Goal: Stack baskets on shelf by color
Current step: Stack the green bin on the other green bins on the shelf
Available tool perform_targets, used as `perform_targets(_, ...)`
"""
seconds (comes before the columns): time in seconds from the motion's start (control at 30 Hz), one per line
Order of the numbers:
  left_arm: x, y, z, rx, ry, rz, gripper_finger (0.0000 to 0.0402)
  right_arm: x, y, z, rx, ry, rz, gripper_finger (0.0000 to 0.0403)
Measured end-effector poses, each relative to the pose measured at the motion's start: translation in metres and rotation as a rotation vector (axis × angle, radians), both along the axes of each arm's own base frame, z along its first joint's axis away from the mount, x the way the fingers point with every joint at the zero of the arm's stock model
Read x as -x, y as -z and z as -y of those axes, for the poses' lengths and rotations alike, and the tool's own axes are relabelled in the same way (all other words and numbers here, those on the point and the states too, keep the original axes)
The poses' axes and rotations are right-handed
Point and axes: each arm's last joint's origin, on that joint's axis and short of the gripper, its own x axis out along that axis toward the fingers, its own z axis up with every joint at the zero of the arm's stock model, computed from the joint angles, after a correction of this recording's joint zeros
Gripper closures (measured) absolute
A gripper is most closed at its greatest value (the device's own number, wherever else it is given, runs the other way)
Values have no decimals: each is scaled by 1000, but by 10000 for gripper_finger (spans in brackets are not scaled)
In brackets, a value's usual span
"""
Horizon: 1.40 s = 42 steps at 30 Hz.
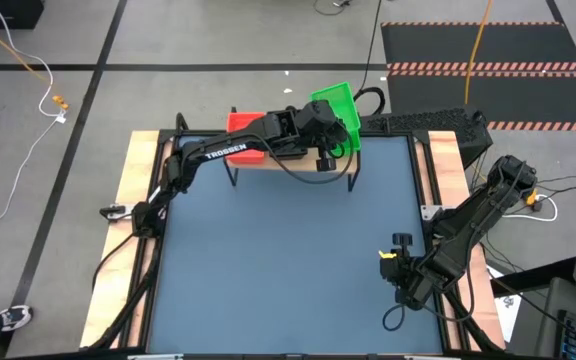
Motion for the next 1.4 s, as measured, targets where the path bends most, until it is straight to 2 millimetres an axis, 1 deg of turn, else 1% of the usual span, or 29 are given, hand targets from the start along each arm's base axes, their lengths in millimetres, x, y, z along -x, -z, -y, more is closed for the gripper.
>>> perform_targets(0.43,0,0,0,1,-1,1,394,0,0,0,0,0,0,275)
perform_targets(0.63,0,0,0,1,0,0,378,0,0,0,0,0,0,275)
perform_targets(0.73,0,0,0,1,0,0,377,0,0,0,0,0,0,275)
perform_targets(1.07,0,0,0,0,0,1,395,0,0,0,-1,0,0,275)
perform_targets(1.27,0,0,0,2,-1,1,376,0,0,0,0,0,0,275)
perform_targets(1.4,0,0,0,2,-1,1,376,0,0,0,-1,0,0,275)
